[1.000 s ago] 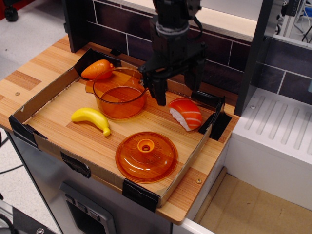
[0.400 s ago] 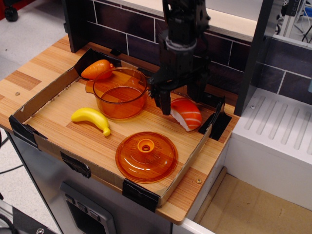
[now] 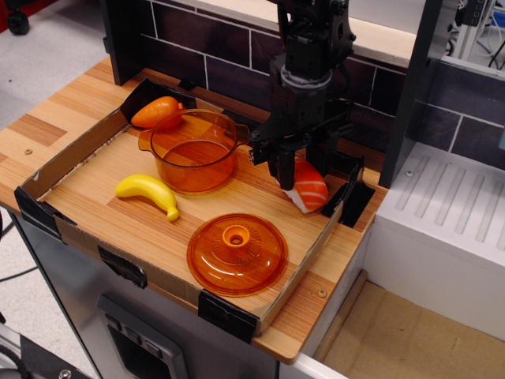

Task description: Put sushi in pot

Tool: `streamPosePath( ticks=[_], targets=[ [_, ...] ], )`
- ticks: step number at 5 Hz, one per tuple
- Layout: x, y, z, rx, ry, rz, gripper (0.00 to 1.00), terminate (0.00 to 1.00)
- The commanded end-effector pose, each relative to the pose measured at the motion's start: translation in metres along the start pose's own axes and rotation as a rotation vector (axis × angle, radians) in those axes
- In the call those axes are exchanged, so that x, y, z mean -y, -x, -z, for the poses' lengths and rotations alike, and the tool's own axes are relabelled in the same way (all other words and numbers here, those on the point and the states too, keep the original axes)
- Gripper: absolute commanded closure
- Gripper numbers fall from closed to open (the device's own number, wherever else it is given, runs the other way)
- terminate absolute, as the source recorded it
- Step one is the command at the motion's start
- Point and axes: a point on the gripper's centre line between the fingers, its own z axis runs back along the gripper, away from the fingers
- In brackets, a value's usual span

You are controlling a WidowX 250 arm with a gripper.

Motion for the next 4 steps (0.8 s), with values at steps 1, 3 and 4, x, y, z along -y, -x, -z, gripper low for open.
streamPosePath(
  ticks=[1,3,4],
  targets=[
    [-0.002,-0.008,-0.072,-0.044,0.101,-0.060,1.00,0.00],
    [-0.039,-0.046,-0.105,-0.049,0.086,-0.189,1.00,0.00],
    [-0.058,-0.069,-0.095,-0.098,0.028,-0.218,1.00,0.00]
  ],
)
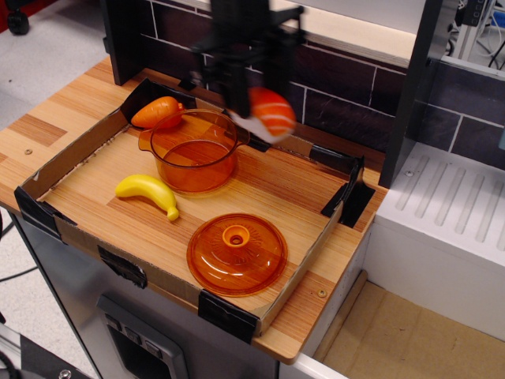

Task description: Put sushi in pot

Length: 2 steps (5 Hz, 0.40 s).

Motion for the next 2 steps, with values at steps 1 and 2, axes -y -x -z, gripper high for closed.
streamPosePath(
  ticks=[1,2],
  targets=[
    [-0.018,-0.058,-0.009,0.008,-0.013,-0.041,1.00,0.00],
    [-0.018,-0.069,0.007,0.033,-0.027,-0.046,1.00,0.00]
  ],
)
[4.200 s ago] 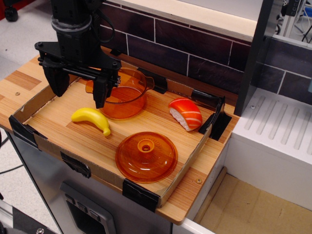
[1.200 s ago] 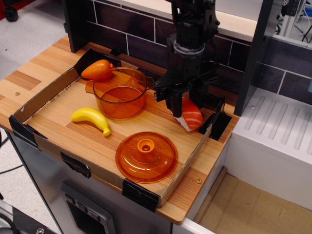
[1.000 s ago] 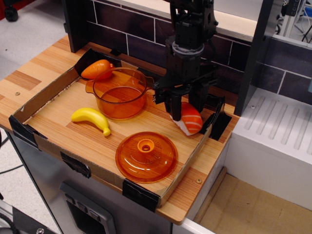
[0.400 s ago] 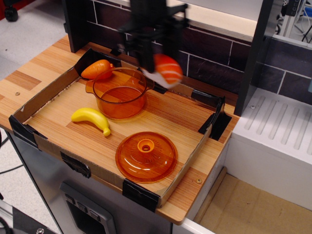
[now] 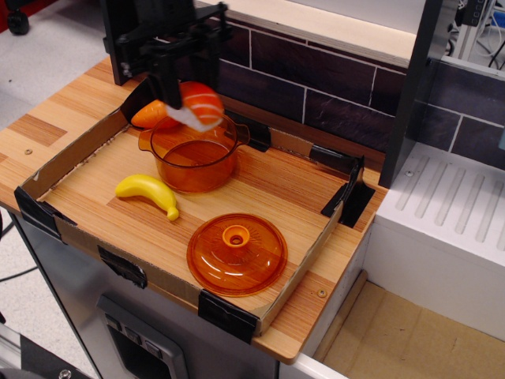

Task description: Put sushi in pot

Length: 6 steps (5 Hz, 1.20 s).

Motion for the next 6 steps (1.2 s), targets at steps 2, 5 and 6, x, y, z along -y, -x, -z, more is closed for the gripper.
streamPosePath(
  ticks=[2,5,6],
  targets=[
    [0.008,-0.011,0.023,0.050,-0.003,0.015,1.00,0.00],
    [0.014,-0.021,0.037,0.103,-0.029,-0.012,0.00,0.00],
    [0.015,-0.020,0.038,0.114,-0.033,0.000,0.00,0.00]
  ],
)
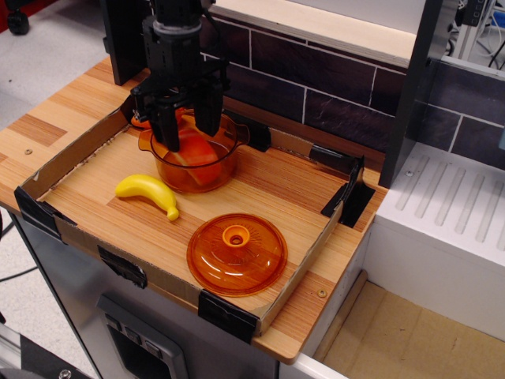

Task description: Put sushi in pot

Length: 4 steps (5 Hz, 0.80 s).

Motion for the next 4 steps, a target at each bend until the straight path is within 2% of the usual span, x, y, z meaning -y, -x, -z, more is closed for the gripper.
streamPosePath(
  ticks=[1,2,3,4],
  targets=[
    [0.004,0.000,-0.038,0.030,0.081,0.030,0.00,0.00],
    [-0.005,0.017,-0.084,-0.016,0.160,0.033,0.00,0.00],
    [-0.017,0.028,-0.119,-0.055,0.213,0.056,0.00,0.00],
    [-0.024,0.032,-0.133,-0.070,0.188,0.110,0.00,0.00]
  ],
)
